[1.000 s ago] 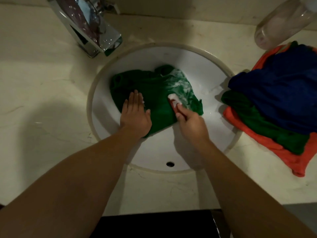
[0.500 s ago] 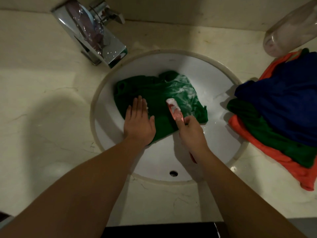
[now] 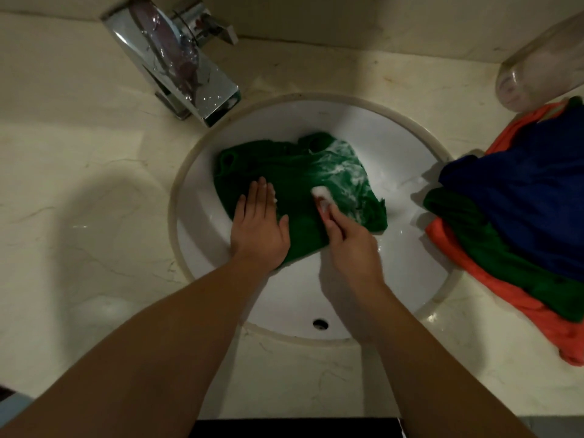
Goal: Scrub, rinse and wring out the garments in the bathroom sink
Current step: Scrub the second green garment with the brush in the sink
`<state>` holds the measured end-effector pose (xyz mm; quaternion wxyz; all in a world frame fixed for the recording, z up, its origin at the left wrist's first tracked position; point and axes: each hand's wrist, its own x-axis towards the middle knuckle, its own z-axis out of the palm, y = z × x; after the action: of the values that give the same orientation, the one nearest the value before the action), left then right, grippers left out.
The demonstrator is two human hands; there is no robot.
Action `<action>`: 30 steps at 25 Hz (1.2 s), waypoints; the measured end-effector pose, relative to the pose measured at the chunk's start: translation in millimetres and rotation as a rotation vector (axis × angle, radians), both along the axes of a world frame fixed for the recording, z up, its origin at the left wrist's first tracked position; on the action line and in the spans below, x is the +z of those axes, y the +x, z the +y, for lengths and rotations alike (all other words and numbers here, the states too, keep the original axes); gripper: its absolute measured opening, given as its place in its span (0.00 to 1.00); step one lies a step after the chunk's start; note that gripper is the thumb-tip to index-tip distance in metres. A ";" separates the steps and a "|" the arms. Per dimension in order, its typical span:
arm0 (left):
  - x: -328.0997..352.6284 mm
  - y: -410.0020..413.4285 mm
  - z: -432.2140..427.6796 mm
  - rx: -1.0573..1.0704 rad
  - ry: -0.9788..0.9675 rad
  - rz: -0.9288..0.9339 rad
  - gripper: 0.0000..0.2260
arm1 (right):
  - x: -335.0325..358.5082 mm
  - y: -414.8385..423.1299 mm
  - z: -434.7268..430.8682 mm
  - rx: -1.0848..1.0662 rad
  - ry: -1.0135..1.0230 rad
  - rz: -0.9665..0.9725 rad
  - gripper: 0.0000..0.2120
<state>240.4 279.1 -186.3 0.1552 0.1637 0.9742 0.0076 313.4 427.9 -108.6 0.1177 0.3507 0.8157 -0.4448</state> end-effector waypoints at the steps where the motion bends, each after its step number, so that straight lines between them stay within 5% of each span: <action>1: 0.1 -0.9 0.3 -0.003 -0.008 -0.009 0.33 | -7.3 -0.4 -13.2 0.089 -0.014 0.001 0.16; 9: 4.7 0.5 -1.9 -0.032 -0.026 -0.073 0.32 | 2.7 11.0 29.7 -0.077 0.130 -0.100 0.16; 14: 10.6 -10.9 -15.0 -0.104 -0.117 -0.116 0.31 | 18.3 24.6 -9.6 0.362 0.225 -0.072 0.18; 19: 19.2 3.3 -18.3 -0.115 -0.127 -0.139 0.30 | 9.1 1.6 67.2 0.021 0.281 -0.174 0.17; 23: 23.1 7.7 -17.3 -0.121 -0.132 -0.150 0.31 | 0.1 -10.9 -6.2 0.356 0.125 -0.100 0.18; 30: 35.0 12.5 -15.9 -0.250 -0.145 -0.258 0.31 | 3.0 -19.6 72.1 0.283 0.300 -0.124 0.19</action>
<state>252.9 263.2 -151.3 0.2901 0.2696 0.9162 -0.0609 293.8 500.0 -105.6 0.1754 0.2729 0.9050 -0.2752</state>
